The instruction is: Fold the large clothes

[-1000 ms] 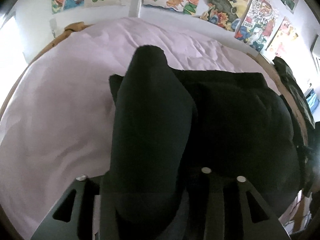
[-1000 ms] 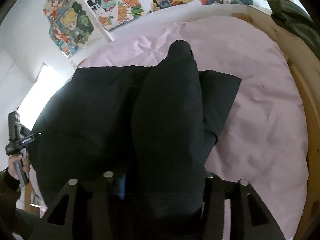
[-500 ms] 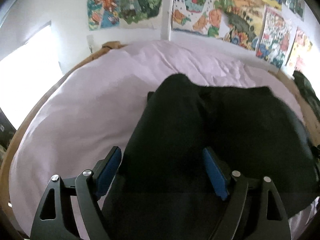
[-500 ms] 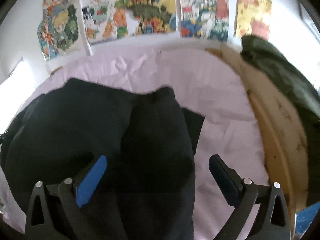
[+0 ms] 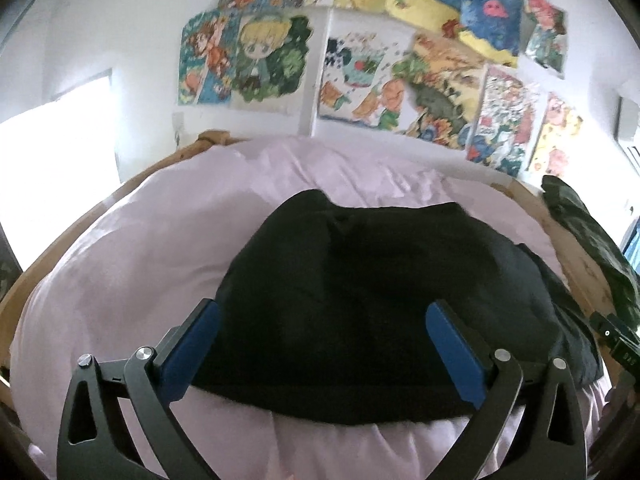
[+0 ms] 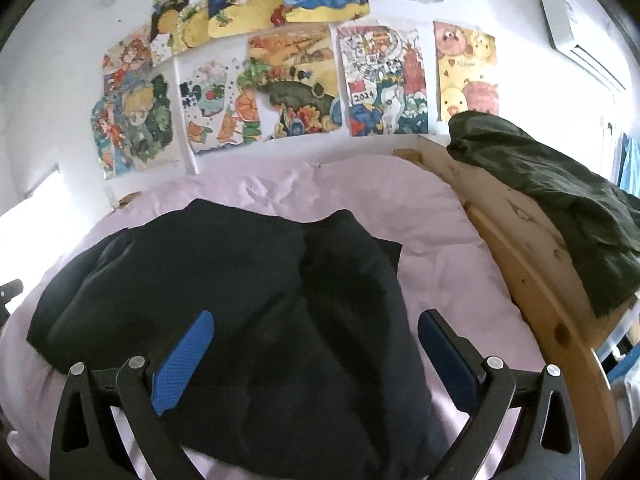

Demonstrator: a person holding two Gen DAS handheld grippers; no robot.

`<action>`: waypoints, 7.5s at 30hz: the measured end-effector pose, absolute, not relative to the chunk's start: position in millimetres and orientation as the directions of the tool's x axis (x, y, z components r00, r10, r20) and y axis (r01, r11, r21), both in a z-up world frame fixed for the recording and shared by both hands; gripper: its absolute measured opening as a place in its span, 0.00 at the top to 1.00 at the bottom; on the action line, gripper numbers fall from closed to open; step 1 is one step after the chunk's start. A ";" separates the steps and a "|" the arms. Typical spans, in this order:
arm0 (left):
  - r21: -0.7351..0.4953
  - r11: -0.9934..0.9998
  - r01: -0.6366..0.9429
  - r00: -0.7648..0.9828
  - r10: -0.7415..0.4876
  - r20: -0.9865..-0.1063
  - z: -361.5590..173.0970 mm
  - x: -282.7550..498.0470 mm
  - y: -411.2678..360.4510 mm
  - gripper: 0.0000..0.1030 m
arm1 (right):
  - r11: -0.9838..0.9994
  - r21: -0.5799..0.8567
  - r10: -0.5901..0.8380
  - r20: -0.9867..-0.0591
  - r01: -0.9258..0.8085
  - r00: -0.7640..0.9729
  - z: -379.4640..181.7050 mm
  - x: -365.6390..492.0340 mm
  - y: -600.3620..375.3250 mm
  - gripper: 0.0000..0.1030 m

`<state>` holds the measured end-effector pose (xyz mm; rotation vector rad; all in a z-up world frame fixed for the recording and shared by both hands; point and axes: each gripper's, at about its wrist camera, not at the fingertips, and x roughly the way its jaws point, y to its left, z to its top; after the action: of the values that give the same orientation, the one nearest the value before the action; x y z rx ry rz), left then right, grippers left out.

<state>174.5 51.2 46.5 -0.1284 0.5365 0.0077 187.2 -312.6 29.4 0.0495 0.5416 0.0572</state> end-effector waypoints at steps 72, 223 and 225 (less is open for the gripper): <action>0.065 0.997 0.039 0.942 -0.015 -0.336 13.0 28.9 5.7 0.02 | 0.983 0.031 0.177 -0.392 -0.180 0.903 24.8 38.5 -219.4 0.00; 0.116 0.993 0.030 0.935 0.013 -0.354 3.7 20.2 47.8 0.02 | 0.985 0.040 0.168 -0.397 -0.166 0.902 30.1 38.2 -209.2 0.00; 0.116 0.993 0.030 0.935 0.013 -0.356 4.2 22.1 45.2 0.02 | 0.985 0.040 0.168 -0.396 -0.165 0.903 30.2 38.2 -208.9 0.00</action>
<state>22.1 45.2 4.2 0.1205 0.3638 -0.0089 38.2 -208.9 30.2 0.0056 0.4100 0.1721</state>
